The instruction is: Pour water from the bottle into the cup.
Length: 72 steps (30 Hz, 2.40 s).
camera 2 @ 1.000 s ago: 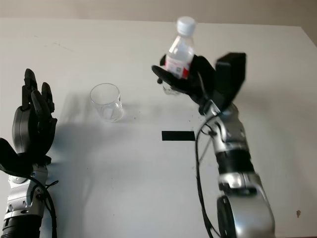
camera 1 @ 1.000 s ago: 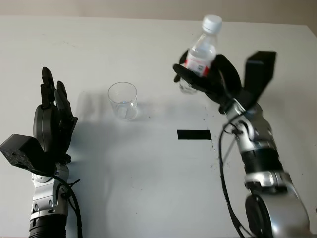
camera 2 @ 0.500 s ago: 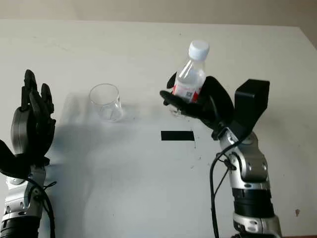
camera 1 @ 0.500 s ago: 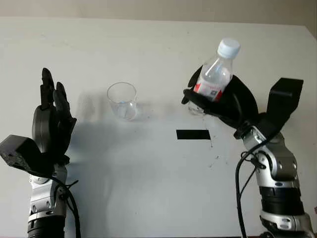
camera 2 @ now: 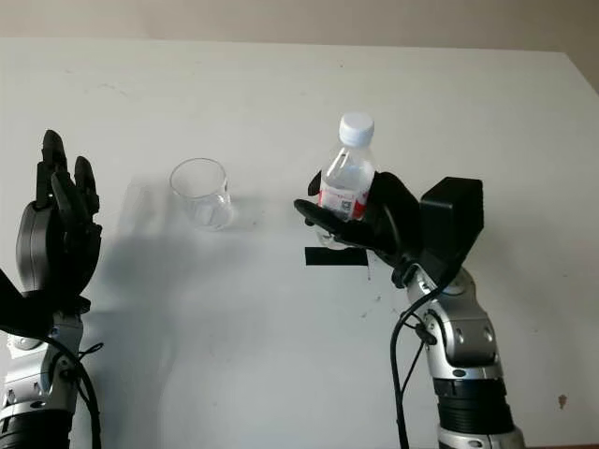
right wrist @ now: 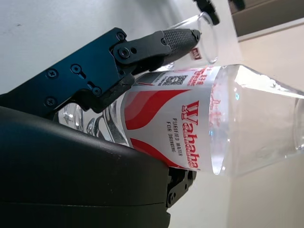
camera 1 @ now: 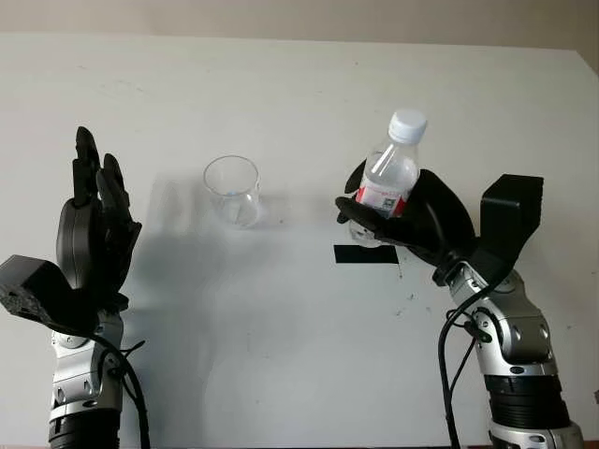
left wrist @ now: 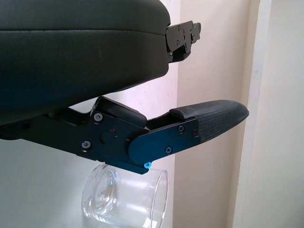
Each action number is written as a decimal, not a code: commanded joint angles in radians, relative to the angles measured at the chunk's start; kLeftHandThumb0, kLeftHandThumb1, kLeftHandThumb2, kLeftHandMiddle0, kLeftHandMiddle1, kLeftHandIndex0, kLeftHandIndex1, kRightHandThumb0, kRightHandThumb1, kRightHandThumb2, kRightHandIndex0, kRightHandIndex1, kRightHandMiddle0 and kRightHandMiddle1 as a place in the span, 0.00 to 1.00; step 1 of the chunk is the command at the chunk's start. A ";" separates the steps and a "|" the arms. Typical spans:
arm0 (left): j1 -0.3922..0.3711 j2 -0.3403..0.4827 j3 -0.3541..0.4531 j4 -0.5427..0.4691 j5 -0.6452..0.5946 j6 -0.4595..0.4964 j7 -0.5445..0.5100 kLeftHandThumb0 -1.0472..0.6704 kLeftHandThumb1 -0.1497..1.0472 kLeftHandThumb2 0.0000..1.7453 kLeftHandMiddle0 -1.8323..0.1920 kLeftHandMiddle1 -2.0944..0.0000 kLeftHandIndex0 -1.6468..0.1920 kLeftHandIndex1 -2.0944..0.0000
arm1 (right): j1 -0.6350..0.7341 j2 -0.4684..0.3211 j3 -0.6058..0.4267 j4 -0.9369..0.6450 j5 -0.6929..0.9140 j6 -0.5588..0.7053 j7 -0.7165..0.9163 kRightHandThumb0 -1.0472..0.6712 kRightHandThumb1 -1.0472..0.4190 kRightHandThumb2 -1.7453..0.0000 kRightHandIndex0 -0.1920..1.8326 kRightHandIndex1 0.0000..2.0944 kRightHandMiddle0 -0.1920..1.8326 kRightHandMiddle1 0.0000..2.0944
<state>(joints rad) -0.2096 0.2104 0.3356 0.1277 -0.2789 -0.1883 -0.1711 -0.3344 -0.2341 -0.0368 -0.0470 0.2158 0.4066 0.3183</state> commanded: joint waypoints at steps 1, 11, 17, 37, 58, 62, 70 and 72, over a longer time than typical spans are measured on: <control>0.014 0.008 0.007 -0.010 -0.006 -0.007 -0.003 0.14 1.00 0.42 0.99 0.97 1.00 1.00 | 0.013 0.003 0.001 0.013 -0.008 -0.006 -0.007 0.47 0.00 0.77 0.72 1.00 0.02 1.00; 0.018 0.010 0.016 -0.002 -0.014 -0.019 -0.021 0.16 1.00 0.42 0.99 0.97 1.00 1.00 | 0.016 0.010 -0.006 0.066 -0.017 -0.010 -0.021 0.46 0.00 0.77 0.74 1.00 0.00 1.00; 0.019 0.010 0.021 -0.004 -0.016 -0.016 -0.023 0.16 1.00 0.42 0.99 0.97 1.00 0.99 | 0.027 0.012 -0.006 0.073 -0.015 -0.009 -0.021 0.46 0.00 0.77 0.73 1.00 0.00 1.00; 0.013 0.013 0.024 0.006 -0.018 -0.021 -0.030 0.16 1.00 0.42 0.99 0.97 1.00 1.00 | 0.118 0.003 0.047 0.083 -0.078 -0.159 0.047 0.41 0.00 0.86 0.10 1.00 0.00 1.00; 0.000 0.035 0.023 0.020 -0.007 -0.023 -0.018 0.15 1.00 0.42 0.99 0.97 1.00 1.00 | 0.187 0.080 0.046 0.220 -0.090 -0.482 0.010 0.30 0.01 0.97 0.00 0.80 0.00 0.80; -0.001 0.038 0.023 0.025 -0.008 -0.023 -0.017 0.15 1.00 0.42 0.99 0.97 1.00 1.00 | 0.195 0.086 0.048 0.211 -0.092 -0.484 -0.001 0.28 0.01 0.97 0.04 0.49 0.01 0.54; 0.001 0.039 0.022 0.024 -0.010 -0.022 -0.016 0.15 1.00 0.42 0.99 0.98 1.00 1.00 | 0.201 0.068 0.045 0.224 -0.099 -0.545 0.026 0.20 0.03 0.97 0.03 0.01 0.01 0.05; 0.000 0.037 0.021 0.024 -0.007 -0.023 -0.014 0.15 1.00 0.42 0.99 0.97 1.00 1.00 | 0.198 0.059 0.048 0.237 -0.122 -0.600 0.027 0.16 0.03 0.97 0.01 0.00 0.00 0.01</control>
<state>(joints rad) -0.2076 0.2413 0.3558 0.1476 -0.2848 -0.2035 -0.1816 -0.1579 -0.1597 0.0099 0.1719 0.1053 -0.1687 0.3425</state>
